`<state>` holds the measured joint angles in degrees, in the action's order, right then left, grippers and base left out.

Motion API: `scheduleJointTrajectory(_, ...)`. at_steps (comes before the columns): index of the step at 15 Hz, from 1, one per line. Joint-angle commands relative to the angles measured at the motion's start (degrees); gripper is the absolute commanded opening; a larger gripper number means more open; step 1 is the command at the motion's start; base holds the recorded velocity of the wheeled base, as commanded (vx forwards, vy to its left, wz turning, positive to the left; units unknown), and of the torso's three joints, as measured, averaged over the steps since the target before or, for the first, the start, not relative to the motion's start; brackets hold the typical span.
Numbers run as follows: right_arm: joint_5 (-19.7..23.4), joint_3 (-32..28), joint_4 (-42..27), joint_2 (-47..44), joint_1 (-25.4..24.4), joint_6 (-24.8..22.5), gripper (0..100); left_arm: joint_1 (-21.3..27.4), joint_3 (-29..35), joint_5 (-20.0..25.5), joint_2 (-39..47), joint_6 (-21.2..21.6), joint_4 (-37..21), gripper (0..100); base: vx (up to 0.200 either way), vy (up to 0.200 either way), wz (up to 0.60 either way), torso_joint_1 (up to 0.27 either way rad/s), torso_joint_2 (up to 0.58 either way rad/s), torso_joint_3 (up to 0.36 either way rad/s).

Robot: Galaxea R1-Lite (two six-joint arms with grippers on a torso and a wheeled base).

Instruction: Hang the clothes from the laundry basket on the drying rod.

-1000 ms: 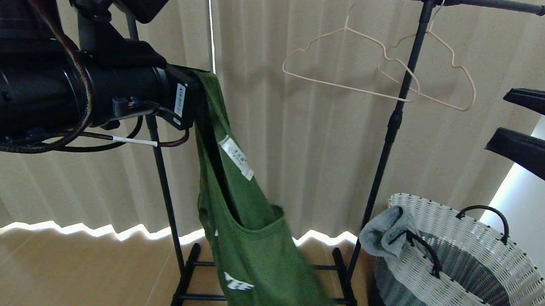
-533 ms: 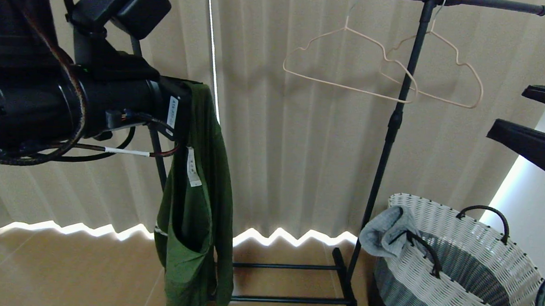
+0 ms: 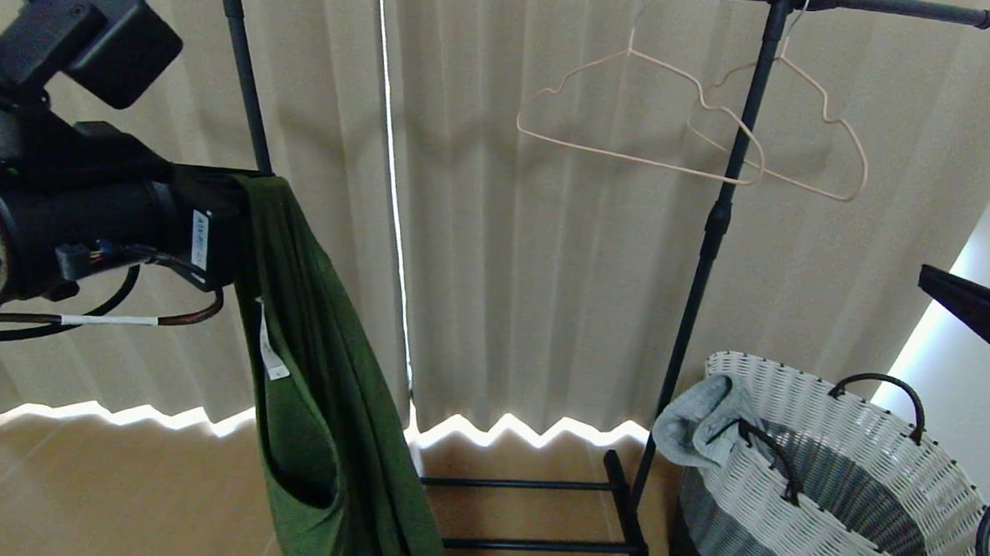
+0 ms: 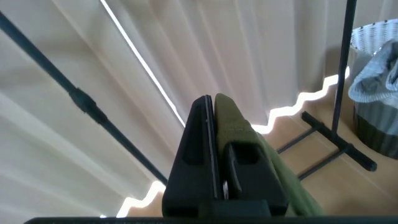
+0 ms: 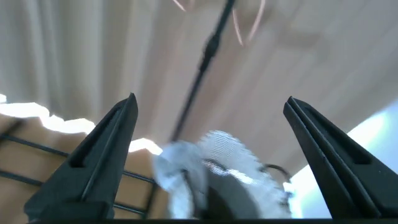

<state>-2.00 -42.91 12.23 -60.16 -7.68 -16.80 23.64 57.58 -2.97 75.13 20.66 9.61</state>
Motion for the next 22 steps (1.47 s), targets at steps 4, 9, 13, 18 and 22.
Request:
scheduleJointTrajectory(4,-2.0,4.4,3.1,2.5,2.6,-5.9,100,-0.3,-2.5,0.0,-2.5,-0.3,0.3,0,0.0,0.0,0.0,0.0,0.0,0.0)
scheduleJointTrajectory(9,-2.0,4.4,3.2,2.2,6.1,-5.8,100,-0.8,-2.8,0.7,-3.1,-0.3,0.3,0,0.0,0.0,0.0,0.0,0.0,0.0)
scheduleJointTrajectory(13,-1.9,4.3,3.2,2.3,7.7,-5.7,100,-1.1,-9.8,2.9,-5.8,-1.3,7.5,0,0.0,0.0,0.0,0.0,0.0,0.0)
scheduleJointTrajectory(18,-1.5,4.5,3.2,2.2,7.7,-5.6,100,-2.3,-12.8,3.0,-7.0,-1.4,9.7,0,0.0,0.0,0.0,0.0,0.0,0.0)
scheduleJointTrajectory(22,-1.3,5.3,3.2,2.5,7.7,-5.4,100,-2.3,-14.0,3.0,-10.3,-1.2,8.4,0,0.0,0.0,0.0,0.044,-0.1,-0.045)
